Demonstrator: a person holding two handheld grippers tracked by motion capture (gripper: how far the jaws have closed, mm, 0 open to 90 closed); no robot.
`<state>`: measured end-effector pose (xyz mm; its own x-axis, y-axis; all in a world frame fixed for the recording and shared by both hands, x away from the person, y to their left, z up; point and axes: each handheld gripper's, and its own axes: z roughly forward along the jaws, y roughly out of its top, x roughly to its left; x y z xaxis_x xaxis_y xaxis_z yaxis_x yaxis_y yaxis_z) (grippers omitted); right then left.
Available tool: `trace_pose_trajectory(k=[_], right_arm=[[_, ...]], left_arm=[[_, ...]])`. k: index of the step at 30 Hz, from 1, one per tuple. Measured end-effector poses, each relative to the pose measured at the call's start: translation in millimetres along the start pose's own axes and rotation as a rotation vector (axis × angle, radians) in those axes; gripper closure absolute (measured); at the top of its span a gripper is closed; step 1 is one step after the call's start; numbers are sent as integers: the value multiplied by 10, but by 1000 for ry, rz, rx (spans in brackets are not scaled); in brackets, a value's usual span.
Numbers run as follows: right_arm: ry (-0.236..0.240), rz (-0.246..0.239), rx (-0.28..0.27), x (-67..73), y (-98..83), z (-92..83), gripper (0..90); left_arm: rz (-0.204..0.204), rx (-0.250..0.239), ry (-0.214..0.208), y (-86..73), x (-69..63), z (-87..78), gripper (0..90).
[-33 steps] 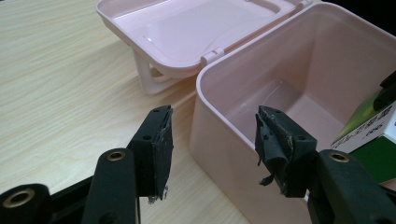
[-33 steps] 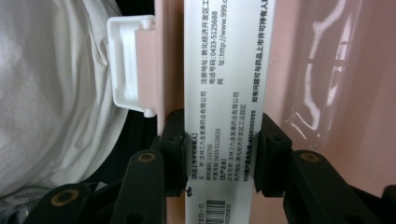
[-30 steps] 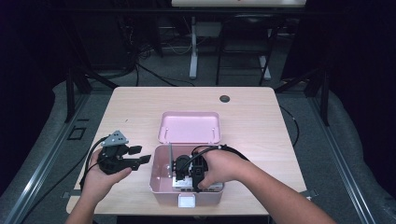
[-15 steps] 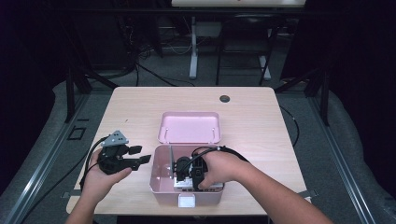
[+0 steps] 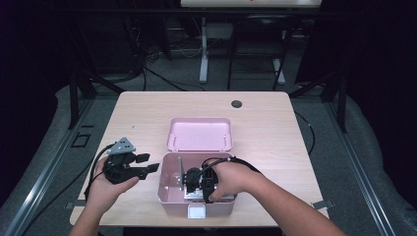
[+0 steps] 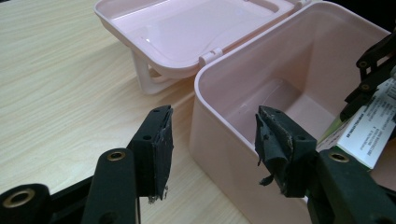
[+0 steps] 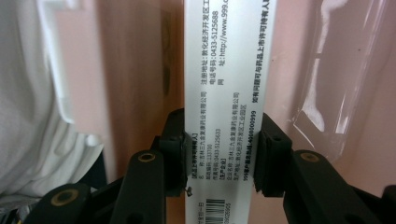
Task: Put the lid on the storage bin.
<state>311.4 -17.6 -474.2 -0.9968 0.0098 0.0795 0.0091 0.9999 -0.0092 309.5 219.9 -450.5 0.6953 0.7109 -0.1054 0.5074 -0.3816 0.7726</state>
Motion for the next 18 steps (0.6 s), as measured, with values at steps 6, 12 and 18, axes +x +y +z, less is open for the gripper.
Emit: trace_pose_trajectory(k=[6, 12, 18], right_arm=[[0, 2, 4, -28, 8, 40, 615], [8, 6, -9, -52, 12, 67, 614], [24, 9, -5, -68, 15, 73, 605]], left_arm=[[0, 0, -2, 1, 5, -7, 465], [0, -2, 1, -1, 3, -4, 465], [3, 0, 0, 0, 4, -1, 465]])
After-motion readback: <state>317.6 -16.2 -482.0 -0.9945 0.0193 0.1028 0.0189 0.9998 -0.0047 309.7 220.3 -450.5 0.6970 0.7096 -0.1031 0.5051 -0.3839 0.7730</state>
